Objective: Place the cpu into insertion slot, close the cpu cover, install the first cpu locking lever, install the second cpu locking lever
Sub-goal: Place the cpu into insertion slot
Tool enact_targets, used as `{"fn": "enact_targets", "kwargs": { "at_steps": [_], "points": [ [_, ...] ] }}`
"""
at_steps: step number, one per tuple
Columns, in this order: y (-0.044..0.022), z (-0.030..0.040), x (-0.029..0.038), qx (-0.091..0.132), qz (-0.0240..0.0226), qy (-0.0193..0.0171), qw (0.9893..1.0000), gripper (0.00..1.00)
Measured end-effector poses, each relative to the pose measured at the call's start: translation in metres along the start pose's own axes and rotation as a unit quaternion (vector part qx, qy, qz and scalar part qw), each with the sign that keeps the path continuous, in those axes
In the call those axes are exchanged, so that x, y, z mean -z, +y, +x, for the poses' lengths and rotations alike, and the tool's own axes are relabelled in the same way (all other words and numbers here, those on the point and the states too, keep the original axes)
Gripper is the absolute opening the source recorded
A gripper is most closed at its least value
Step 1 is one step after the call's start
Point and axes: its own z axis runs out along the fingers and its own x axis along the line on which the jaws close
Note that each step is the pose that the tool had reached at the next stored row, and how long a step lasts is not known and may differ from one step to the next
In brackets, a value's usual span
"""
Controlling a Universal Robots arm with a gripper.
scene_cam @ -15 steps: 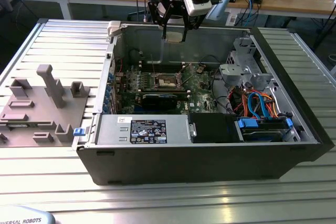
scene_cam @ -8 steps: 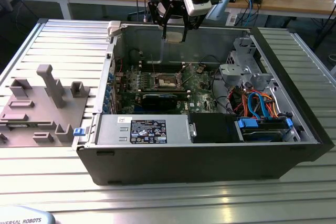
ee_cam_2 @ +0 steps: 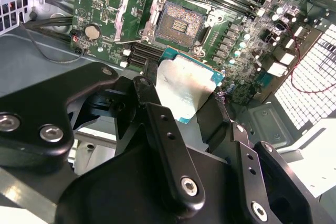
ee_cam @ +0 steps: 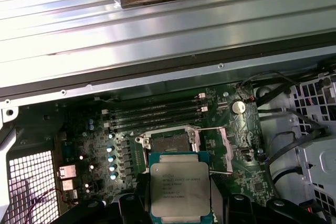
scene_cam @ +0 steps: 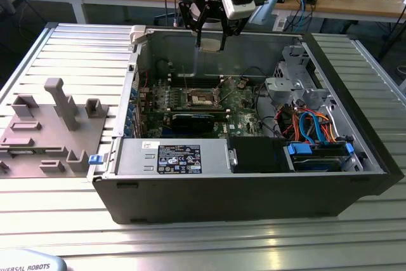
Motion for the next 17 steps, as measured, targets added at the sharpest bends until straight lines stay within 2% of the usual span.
{"fn": "enact_targets", "kwargs": {
  "at_steps": [17],
  "points": [
    [0.0000,0.0000,-0.0001,-0.007,-0.0001,-0.0006,1.0000,0.55]
  ]
}}
